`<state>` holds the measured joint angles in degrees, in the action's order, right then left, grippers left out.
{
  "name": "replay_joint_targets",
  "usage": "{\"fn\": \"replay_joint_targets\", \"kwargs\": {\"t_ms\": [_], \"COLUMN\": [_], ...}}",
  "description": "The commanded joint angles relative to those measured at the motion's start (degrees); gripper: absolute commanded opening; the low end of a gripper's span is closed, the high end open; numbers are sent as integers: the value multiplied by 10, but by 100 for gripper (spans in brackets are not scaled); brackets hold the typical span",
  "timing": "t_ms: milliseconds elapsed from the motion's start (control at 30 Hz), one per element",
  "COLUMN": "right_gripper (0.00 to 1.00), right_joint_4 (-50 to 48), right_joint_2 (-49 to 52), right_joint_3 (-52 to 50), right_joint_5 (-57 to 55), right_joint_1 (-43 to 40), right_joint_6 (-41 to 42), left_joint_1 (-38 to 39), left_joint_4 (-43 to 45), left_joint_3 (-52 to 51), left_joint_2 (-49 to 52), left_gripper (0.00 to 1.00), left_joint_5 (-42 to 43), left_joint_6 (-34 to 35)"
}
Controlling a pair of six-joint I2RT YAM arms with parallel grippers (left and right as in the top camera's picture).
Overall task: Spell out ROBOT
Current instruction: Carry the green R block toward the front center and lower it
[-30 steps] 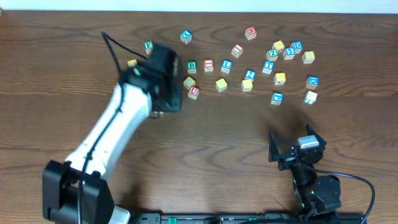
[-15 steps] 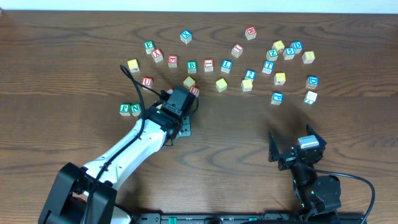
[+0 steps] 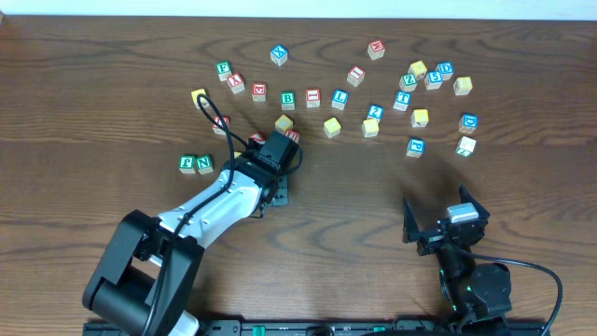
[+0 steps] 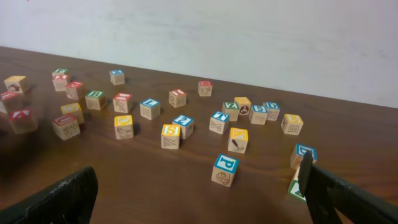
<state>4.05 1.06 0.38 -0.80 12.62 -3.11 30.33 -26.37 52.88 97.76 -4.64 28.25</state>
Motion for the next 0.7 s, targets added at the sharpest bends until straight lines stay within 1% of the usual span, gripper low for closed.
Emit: {"fn": "replay_joint_targets", "kwargs": {"t_ms": [0,167,433,500,667], "right_gripper": [99,99,99,99,99], "right_joint_4": [3,3,3,3,3], "right_joint_2": [-2,-2,-2,-2,-2], "right_joint_3": [-1,-1,-1,-1,-1], "right_joint_5": [3,3,3,3,3], "right_joint_1": [3,3,3,3,3], "right_joint_6": [9,9,9,9,9], "left_joint_1": [0,0,0,0,0], "left_joint_4": [10,22,18,16,16], "left_joint_3": [-2,-2,-2,-2,-2], "left_joint_2": [7,7,7,7,7], "left_gripper": [8,8,8,8,8], "left_joint_5": [-4,-4,-3,17,16], "left_joint_6": [-8,-21,-21,-21,-21]}}
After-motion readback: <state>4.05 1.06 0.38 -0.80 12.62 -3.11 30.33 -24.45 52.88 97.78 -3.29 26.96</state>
